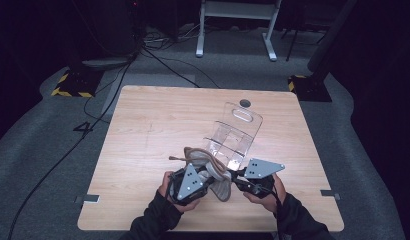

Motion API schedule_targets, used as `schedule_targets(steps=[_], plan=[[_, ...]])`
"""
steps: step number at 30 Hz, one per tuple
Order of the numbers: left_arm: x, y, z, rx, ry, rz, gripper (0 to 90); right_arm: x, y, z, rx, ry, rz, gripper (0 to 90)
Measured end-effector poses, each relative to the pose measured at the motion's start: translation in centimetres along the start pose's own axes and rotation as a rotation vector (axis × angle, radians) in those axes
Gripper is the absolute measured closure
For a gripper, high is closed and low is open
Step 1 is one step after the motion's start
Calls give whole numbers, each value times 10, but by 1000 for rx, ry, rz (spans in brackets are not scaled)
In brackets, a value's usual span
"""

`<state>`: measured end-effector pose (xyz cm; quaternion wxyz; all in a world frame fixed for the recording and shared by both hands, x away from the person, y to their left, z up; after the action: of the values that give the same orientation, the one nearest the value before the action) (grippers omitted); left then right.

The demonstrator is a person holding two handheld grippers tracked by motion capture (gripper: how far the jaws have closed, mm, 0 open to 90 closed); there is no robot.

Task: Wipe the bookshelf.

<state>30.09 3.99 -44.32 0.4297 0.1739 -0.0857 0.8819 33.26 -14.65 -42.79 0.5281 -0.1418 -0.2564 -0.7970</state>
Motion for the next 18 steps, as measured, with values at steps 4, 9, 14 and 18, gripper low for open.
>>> schedule_targets(steps=[4, 9, 14, 18], plan=[[-8, 8, -9, 6, -22, -23, 642, 1, 0, -1, 2, 2, 2, 854], [-18, 13, -23, -21, -98, -34, 644, 0, 0, 0, 1, 0, 2, 855], [-43, 20, -51, -101, -239, -36, 646, 0, 0, 0, 0, 4, 2, 855], [-45, 18, -56, -109, -275, -42, 648, 0, 0, 0, 0, 1, 5, 855]])
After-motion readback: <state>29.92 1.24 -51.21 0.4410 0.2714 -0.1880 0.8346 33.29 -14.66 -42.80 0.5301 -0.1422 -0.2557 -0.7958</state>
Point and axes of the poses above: each handheld gripper's, and its own axes: x roughly backward along the jaws, z roughly out of its top, y roughly to its right, the point moved 3 cm from there along -x, roughly forward along the jaws, and after that the axes turned 10 degrees about x, right-handed, at the moved point
